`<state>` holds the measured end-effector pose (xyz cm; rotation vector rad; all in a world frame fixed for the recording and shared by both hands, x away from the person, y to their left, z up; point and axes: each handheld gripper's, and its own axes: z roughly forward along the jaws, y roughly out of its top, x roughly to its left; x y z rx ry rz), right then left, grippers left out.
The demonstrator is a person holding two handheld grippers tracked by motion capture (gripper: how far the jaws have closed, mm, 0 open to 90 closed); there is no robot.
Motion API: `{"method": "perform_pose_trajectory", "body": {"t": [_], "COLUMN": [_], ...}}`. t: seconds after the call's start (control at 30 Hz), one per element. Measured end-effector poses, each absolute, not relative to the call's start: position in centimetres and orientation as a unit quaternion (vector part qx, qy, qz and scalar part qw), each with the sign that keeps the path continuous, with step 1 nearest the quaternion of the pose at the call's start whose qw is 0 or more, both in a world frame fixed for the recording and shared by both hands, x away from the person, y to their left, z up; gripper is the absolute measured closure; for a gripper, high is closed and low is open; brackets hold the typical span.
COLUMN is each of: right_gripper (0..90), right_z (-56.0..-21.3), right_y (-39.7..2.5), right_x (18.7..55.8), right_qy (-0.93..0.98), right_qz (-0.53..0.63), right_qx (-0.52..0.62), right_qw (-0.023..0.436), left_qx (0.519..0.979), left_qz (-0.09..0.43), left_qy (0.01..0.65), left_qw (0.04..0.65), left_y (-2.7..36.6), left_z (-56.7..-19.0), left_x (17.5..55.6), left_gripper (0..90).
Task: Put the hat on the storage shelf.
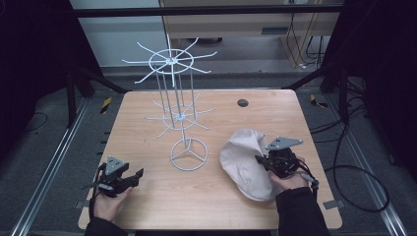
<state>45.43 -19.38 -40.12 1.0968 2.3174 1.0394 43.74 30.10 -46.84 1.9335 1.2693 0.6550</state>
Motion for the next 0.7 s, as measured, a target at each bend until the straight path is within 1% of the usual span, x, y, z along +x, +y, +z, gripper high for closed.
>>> {"method": "perform_pose_trajectory", "body": {"t": [0.23,0.47,0.7], "right_gripper": [87.8,87.8,87.8], "right_z": [-39.2,-37.8,-36.4], "right_y": [-19.9,-21.1,-21.8], "right_x": [44.9,44.0,43.1], "right_qy": [0.803,0.770,0.750], "right_qz": [0.396,0.441,0.471], "right_qx": [0.394,0.392,0.381], "right_qw": [0.207,0.242,0.266], "left_qx": [0.748,0.750,0.750], "left_qz": [0.254,0.254,0.254], "left_qy": [0.494,0.494,0.493], "left_qw": [0.362,0.360,0.360], "left_y": [30.2,30.2,30.2], "left_z": [-46.9,-46.9,-46.9], "left_x": [43.8,43.8,43.8], "left_gripper": [38.0,38.0,37.9]}}
